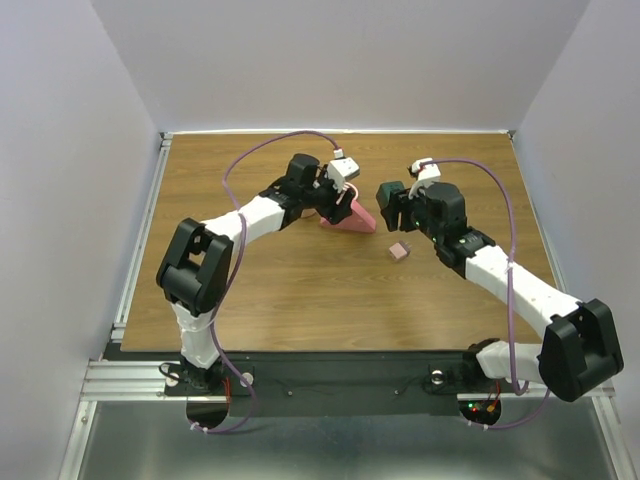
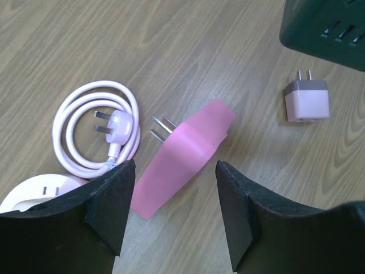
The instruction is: Insert the plug
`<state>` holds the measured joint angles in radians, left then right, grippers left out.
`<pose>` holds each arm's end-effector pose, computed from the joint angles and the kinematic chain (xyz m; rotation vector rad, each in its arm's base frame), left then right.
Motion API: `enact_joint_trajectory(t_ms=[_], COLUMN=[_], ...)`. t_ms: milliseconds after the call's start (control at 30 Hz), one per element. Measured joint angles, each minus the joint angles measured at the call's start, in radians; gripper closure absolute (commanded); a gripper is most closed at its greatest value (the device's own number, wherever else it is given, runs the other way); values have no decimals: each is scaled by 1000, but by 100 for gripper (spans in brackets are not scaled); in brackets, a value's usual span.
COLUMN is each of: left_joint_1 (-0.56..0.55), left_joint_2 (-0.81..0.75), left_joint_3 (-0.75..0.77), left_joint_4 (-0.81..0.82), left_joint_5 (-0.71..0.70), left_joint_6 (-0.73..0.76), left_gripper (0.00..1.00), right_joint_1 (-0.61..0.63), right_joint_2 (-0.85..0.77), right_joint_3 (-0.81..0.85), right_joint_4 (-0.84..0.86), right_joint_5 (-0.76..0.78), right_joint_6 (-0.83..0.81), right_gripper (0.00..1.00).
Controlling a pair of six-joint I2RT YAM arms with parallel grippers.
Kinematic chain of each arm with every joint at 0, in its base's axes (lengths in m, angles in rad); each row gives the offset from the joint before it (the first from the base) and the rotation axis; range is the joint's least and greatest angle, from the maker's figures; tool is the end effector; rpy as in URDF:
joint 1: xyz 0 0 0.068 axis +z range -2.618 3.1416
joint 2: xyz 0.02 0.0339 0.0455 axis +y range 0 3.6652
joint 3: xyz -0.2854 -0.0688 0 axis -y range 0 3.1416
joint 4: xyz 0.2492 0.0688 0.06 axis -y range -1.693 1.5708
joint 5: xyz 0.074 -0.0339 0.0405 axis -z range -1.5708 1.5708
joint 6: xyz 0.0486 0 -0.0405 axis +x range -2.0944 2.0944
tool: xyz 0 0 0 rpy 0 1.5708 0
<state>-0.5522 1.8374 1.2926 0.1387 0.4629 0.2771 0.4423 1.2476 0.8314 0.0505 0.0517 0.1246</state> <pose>0.3695 -0.2531 0.2646 1.0694 1.6735 -0.6353 0.2686 0.1244 0.2944 -0.2742 1.9306 0.3267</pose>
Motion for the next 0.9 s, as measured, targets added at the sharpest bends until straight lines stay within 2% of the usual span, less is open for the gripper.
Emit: enact_joint_trajectory(t_ms=[400, 467, 533, 567, 633, 733, 867, 900], left_joint_1=[-16, -16, -16, -16, -16, -16, -16, -16], left_joint_2=[105, 126, 142, 152, 173, 193, 204, 218], left_joint_3=[73, 93, 109, 119, 141, 163, 174, 193], left_joint_4=[-27, -29, -36, -41, -47, -47, -53, -62], left_joint_5=[25, 38, 53, 61, 76, 97, 119, 127], left_joint_6=[24, 24, 23, 19, 12, -11, -64, -90], left_gripper=[31, 34, 40, 51, 66, 73, 87, 95], right_joint_1=[-3, -3, -3, -3, -3, -3, -3, -3], right_joint_2=[-11, -13, -23, -29, -37, -45, -49, -50], right_joint_3=[-14, -18, -25, -27, -27, -27, -27, -27], right_joint_4=[-7, -10, -15, -20, -23, -23, -28, -32], right_joint_5=[-19, -20, -19, -19, -19, -19, -19, -19], right_joint_6=[0, 0, 0, 0, 0, -1, -1, -2], right_gripper=[100, 100, 99, 100, 100, 100, 100, 100])
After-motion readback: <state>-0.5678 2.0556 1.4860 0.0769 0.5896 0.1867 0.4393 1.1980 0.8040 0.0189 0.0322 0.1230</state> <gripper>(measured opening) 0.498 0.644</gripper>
